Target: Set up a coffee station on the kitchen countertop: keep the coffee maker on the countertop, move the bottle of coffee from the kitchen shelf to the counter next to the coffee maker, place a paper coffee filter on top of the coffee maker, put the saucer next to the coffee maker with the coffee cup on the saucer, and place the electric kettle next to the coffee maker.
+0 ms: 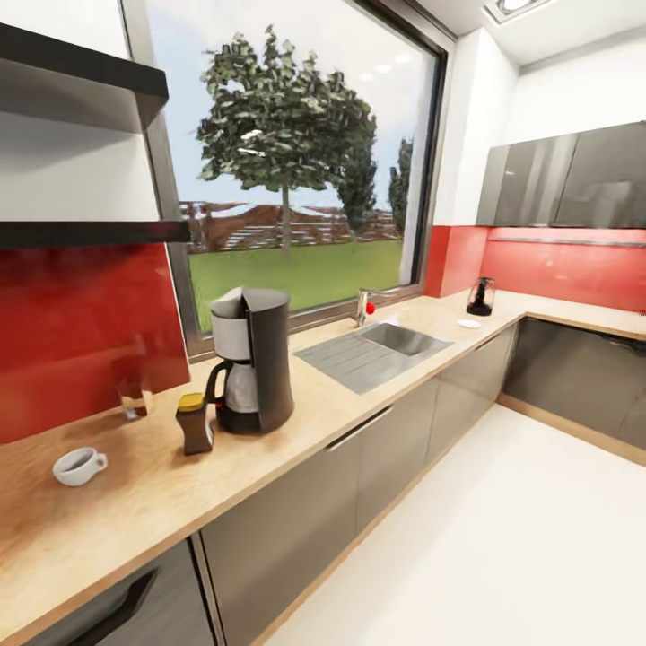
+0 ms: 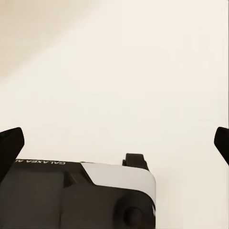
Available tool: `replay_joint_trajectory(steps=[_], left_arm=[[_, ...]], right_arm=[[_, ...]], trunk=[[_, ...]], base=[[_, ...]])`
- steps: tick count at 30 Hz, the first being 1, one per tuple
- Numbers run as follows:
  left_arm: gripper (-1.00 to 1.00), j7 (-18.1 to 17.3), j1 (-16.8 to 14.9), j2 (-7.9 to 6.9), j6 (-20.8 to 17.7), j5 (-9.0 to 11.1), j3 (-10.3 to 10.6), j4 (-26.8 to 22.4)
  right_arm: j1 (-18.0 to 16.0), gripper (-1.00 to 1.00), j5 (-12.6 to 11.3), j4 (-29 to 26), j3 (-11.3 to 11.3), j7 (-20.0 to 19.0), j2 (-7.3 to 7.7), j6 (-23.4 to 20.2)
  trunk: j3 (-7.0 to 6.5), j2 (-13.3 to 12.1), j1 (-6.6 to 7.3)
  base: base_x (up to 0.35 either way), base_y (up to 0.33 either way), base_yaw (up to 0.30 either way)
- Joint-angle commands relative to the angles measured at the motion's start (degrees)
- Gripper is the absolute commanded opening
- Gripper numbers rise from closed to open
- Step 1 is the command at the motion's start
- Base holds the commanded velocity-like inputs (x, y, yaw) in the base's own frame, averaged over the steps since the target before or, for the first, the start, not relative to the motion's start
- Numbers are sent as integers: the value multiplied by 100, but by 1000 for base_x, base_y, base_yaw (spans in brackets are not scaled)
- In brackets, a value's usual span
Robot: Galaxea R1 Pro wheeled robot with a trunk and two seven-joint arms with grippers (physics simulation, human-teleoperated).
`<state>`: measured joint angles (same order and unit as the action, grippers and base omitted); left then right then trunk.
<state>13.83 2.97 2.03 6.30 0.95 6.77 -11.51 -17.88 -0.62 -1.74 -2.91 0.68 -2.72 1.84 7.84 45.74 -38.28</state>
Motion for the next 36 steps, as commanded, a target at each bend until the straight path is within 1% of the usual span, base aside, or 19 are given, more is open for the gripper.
replay_joint_trajectory(steps=[1, 8, 23, 31, 36], left_arm=[[100, 41, 2, -1, 2, 10, 44, -9], [100, 41, 2, -1, 2, 10, 42, -9], [100, 41, 2, -14, -3, 15, 37, -9], [100, 41, 2, -17, -5, 18, 35, -9], [100, 41, 8, -13, -6, 18, 35, -9]], right_arm=[[-5, 100, -7, 7, -28, 8, -1, 18], [-5, 100, -8, 7, -25, 11, -1, 18], [-7, 100, -8, 7, -24, 18, -1, 18], [-8, 100, -8, 7, -21, 24, -1, 18], [-6, 100, 29, 13, -46, 32, 19, 27]], trunk=[[13, 4, -2], [59, 4, -2], [173, 4, -2], [239, 4, -2], [249, 4, -2]], base=[[230, -218, -261], [185, -231, -220], [102, -266, -181], [225, -222, -143], [260, -213, -29]])
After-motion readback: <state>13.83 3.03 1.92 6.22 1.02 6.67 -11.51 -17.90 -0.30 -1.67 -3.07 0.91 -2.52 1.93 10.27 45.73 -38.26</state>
